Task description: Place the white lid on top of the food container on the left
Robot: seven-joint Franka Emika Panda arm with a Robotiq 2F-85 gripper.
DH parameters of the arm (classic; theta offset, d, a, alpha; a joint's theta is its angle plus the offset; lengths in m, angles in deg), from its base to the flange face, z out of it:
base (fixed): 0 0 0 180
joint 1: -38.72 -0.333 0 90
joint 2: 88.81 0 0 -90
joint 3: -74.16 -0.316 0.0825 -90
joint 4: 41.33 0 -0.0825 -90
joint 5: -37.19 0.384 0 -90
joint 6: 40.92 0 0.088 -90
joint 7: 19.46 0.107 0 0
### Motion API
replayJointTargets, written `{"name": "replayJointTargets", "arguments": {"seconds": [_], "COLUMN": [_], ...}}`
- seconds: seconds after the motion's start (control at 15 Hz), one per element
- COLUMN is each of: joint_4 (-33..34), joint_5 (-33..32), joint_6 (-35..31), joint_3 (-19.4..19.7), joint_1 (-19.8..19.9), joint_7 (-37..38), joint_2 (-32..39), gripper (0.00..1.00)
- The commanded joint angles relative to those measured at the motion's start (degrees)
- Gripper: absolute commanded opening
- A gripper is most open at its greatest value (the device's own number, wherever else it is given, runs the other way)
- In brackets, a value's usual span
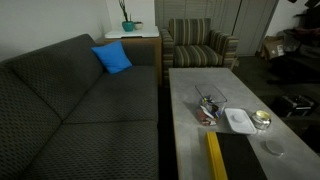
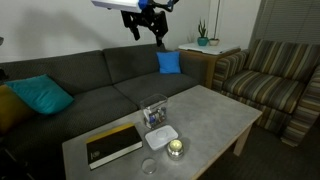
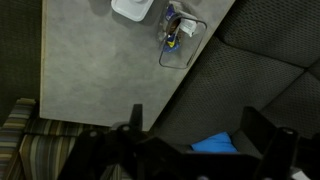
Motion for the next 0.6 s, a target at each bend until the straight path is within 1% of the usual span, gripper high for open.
{"name": "replayJointTargets", "arguments": {"seconds": [0.0,0.13,0.2,0.27,0.33,0.53], "joint_4": [-2.6,-0.8,0.4,1.4,2.5,5.6], "joint_5": [1.6,2.2,1.8,0.6,0.9,-0.1], "joint_6": [-7.0,-11.5,-12.9,-15.1,-17.5,-20.8], "joint_3": [-1.0,-2.0,-2.2,-2.0,-2.6,-2.7], "joint_1": [-0.7,-1.0,-1.1,-1.7,-2.0,-2.9], "joint_7": [-2.6,-2.7,-1.6,0.0,-0.1,1.1], "joint_2": [-1.8,1.4,3.3,5.9,8.6,16.1], "gripper": [1.00,1.00,1.00,1.00,1.00,1.00]}}
